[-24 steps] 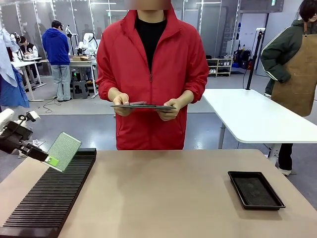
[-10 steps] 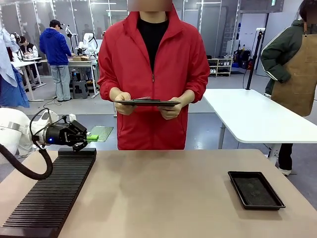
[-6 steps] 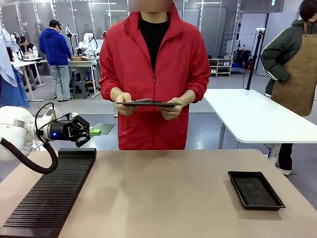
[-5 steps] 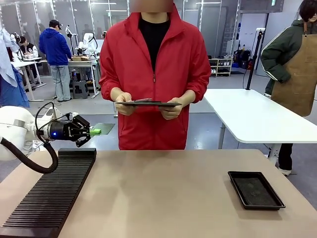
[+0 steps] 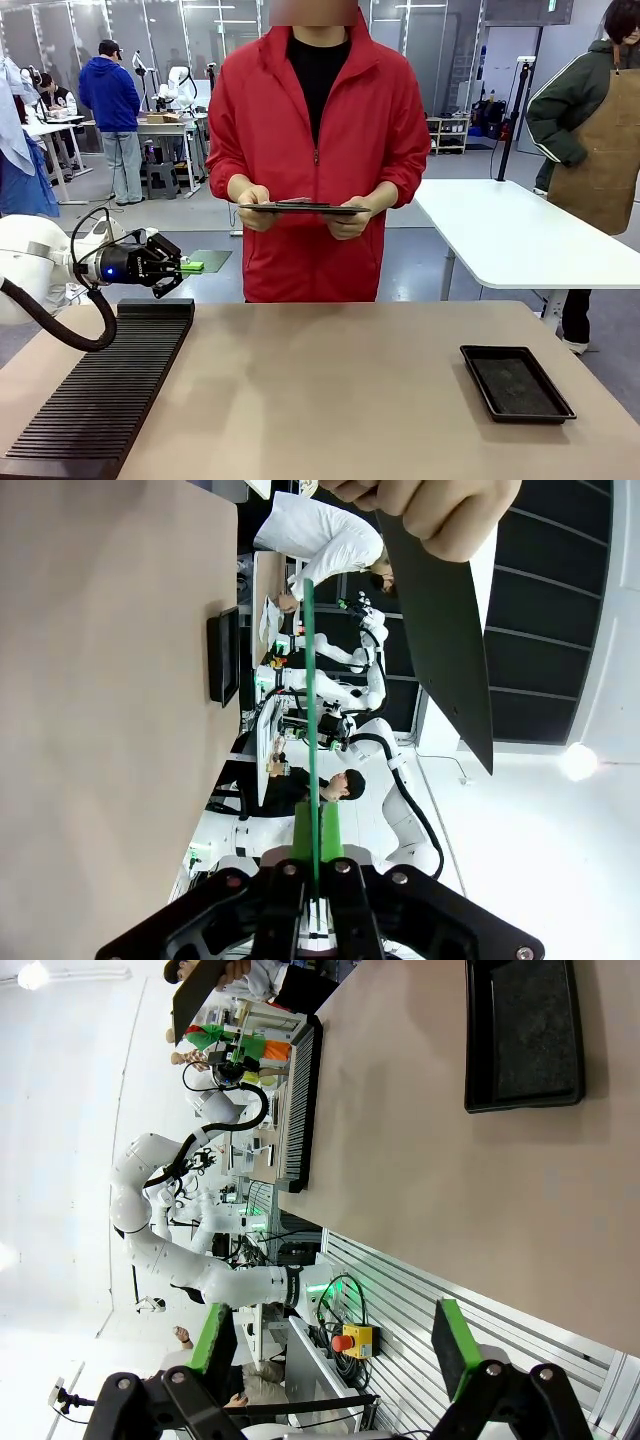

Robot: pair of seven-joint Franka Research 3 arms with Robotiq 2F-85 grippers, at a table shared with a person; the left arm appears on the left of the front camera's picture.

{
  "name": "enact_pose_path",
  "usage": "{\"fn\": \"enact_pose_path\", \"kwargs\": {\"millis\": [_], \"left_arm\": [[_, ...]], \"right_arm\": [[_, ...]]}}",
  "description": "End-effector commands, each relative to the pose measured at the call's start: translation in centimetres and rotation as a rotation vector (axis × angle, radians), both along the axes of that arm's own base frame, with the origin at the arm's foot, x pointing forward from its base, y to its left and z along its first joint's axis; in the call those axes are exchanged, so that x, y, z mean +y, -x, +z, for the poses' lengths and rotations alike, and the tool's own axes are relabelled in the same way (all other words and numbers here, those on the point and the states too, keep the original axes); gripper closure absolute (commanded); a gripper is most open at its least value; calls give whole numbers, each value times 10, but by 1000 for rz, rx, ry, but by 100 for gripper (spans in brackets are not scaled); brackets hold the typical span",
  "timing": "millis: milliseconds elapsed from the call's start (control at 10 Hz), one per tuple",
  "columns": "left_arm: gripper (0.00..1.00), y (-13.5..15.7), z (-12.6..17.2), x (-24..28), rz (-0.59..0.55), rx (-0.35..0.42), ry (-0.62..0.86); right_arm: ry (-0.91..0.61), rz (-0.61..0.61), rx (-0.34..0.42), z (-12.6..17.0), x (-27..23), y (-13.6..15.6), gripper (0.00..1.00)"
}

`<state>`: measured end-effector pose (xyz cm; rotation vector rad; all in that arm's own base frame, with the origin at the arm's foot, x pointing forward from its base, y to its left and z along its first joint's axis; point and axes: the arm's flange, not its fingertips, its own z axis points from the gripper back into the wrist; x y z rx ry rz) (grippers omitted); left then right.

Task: Inspect the PCB.
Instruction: Release the Blank PCB you were holding.

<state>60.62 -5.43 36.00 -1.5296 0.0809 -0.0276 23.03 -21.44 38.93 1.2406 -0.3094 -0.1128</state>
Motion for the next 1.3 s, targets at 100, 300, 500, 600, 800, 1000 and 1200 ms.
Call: {"fn": "enact_pose_path", "kwargs": {"millis": [100,300,500,600,800,1000,1200], "left_arm": [[97,2,0,0,-5,1,-5],[97,2,0,0,-5,1,-5],[97,2,0,0,-5,1,-5],[97,2,0,0,-5,1,-5],[97,2,0,0,-5,1,-5],[97,2,0,0,-5,1,-5],[97,2,0,0,-5,1,-5]], "right_arm": [[-7,0,-14,1,-1,0,0],[-7,0,-14,1,-1,0,0],[-7,0,-14,1,-1,0,0],[-7,0,-14,1,-1,0,0],[-7,0,-14,1,-1,0,0],[-7,0,-14,1,-1,0,0],[-7,0,-14,1,-1,0,0]]}}
